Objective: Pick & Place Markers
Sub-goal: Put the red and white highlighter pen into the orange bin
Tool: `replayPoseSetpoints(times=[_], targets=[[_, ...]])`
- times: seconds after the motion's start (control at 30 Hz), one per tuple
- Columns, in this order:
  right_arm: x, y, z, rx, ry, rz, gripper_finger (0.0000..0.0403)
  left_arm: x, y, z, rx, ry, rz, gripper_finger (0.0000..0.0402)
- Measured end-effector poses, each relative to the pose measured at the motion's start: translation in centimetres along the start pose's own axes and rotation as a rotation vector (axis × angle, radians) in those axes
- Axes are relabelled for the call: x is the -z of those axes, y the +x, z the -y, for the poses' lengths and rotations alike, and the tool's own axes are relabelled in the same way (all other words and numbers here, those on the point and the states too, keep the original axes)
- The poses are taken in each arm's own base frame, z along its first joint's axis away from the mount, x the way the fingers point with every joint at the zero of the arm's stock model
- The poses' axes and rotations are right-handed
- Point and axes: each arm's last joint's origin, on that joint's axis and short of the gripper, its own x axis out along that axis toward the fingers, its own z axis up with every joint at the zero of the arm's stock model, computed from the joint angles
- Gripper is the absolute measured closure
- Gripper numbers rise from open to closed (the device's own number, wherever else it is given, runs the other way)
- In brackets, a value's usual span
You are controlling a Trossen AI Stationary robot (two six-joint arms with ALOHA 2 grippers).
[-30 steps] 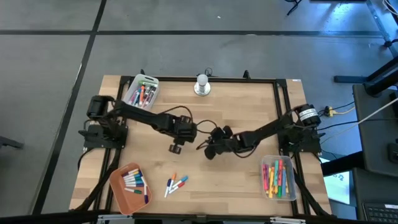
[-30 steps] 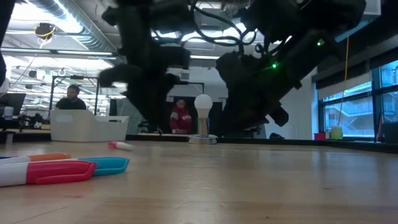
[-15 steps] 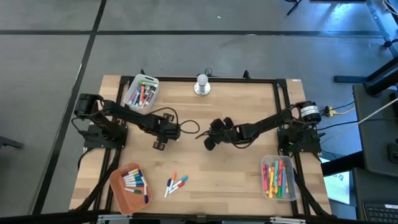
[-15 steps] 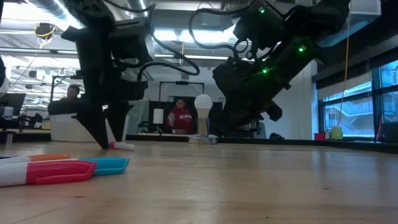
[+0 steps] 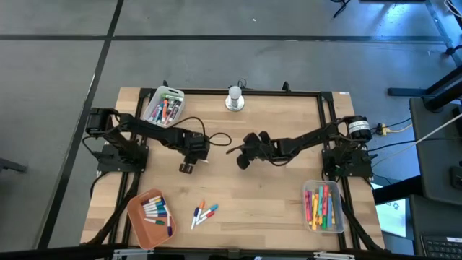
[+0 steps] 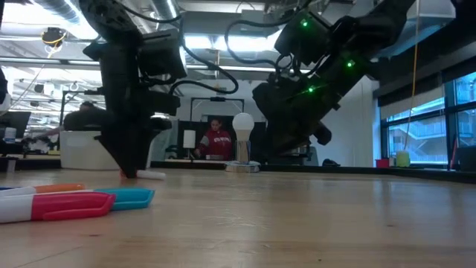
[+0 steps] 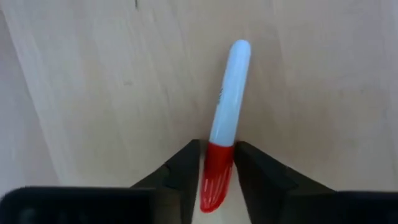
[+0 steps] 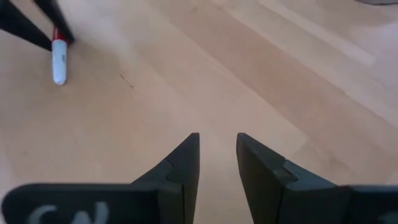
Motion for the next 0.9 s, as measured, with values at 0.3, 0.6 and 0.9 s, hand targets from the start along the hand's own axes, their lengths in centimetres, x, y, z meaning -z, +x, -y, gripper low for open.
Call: replayPoseSetpoints(times=[0.3, 0.6, 0.9], targets=[[-0.6, 0.5, 0.9, 0.013, 0.028, -0.005, 0.0296, -0.1, -0.1, -0.1, -0.098, -0.071, -0.032, 0.0366], [1.7, -0.4, -0.5, -0.063, -0.041, -0.089, 0.0296, -1.1, -2.3, 2.2, -0.311, -0.257, -0.012, 0.0349], [5.4, -1.7, -1.0, -0.07, -0.095, -0.162, 0.0296, -1.9, -6.3, 8.0, -0.222, -0.479, 0.095, 0.0353]])
